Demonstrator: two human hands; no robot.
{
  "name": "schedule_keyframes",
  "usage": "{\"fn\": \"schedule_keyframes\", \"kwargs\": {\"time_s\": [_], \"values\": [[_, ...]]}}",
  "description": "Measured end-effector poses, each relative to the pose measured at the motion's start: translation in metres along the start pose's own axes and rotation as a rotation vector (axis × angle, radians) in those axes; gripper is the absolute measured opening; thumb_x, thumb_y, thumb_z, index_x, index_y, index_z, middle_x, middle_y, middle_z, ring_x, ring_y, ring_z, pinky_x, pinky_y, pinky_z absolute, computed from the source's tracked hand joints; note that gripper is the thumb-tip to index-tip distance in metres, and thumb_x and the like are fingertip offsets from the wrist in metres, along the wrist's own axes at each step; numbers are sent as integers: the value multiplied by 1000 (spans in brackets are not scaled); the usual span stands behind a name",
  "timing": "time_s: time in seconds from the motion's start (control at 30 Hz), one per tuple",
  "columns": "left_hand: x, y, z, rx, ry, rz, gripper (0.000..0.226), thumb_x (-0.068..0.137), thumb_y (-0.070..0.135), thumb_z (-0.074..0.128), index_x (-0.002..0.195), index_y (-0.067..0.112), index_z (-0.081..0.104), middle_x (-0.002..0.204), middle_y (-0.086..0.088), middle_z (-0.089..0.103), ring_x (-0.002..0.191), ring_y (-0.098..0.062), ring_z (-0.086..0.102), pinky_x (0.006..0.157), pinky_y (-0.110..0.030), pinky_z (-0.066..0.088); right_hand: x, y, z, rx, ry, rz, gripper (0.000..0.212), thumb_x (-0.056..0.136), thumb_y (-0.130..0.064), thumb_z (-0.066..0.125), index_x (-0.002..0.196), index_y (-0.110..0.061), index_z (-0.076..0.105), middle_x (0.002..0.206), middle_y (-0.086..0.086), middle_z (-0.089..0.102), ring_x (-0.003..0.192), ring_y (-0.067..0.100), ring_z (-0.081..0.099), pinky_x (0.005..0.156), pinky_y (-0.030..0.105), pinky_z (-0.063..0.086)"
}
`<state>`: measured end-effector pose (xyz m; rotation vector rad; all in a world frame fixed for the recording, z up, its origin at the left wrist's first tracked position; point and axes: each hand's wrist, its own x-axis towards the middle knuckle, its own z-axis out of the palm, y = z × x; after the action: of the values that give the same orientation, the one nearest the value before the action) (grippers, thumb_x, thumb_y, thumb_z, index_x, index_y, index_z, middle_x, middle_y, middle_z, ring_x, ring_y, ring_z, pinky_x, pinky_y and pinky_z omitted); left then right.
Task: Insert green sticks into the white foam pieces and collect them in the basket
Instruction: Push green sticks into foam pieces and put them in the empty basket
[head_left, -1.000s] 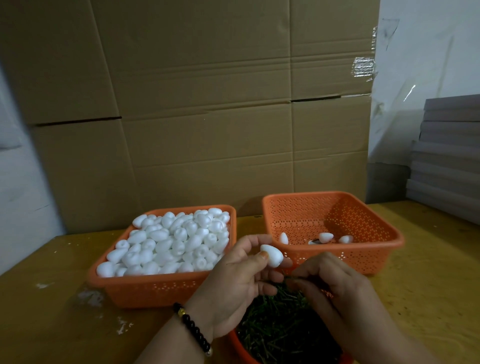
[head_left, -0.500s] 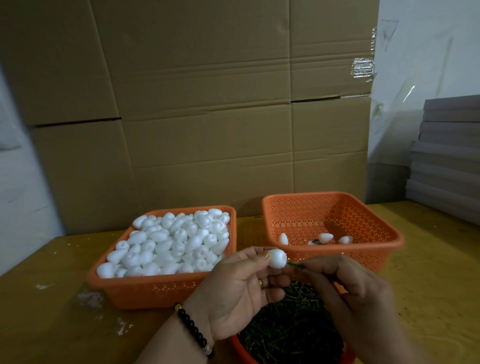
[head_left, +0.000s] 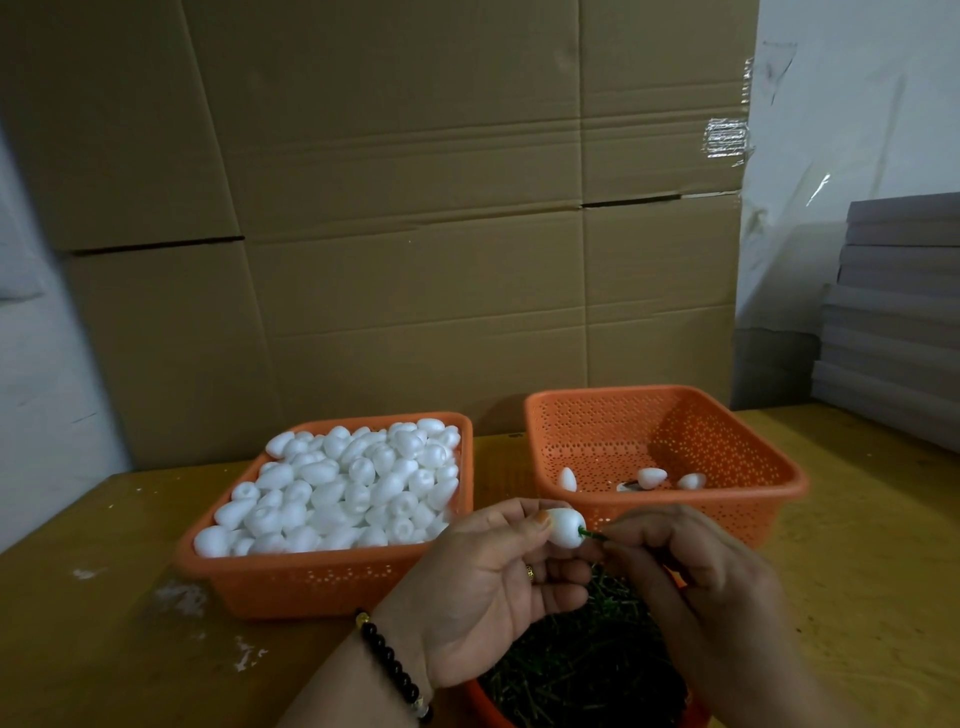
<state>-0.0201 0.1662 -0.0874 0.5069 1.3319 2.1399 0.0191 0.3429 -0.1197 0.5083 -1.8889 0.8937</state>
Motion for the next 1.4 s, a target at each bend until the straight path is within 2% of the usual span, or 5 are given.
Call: {"fn": "schedule_keyframes", "kwargs": {"time_s": [0.2,0.4,1.07,1.3,1.4], "values": [[1,-1,0,8,4,2,22,86,13,59,105,3,63,94,-21,66,79,-23,64,69,-32,54,-2,1,1,-44,-6,9,5,77,-11,69,81,-14,71,86,-11,67,86,-4,62,75,7,45],[1,-2,4,17,25,8,20,86,11,56,103,3,62,90,-17,66,77,-22,64,67,-31,55,1,-3,1,-39,-13,17,17,84,-25,59,80,-13,70,84,-11,65,84,-7,60,76,3,41],[1,-6,10,40,45,26,17,89,8,54,103,3,60,86,-14,65,73,-20,63,66,-29,55,0,1,1,-35,-72,30,1,83,-17,65,82,-16,64,83,-14,60,78,-3,59,70,8,44],[3,-7,6,15,35,30,18,88,10,60,104,4,61,89,-14,66,77,-21,64,68,-31,55,1,-1,0,-31,-79,68,7,83,-20,67,90,-19,65,88,-15,62,81,-3,61,69,11,47],[3,-7,3,6,14,41,25,82,12,65,106,6,62,95,-15,67,81,-21,65,69,-32,54,-3,1,-1,11,-91,155,30,81,-15,75,105,-25,61,95,-13,65,84,1,65,71,23,53]]}}
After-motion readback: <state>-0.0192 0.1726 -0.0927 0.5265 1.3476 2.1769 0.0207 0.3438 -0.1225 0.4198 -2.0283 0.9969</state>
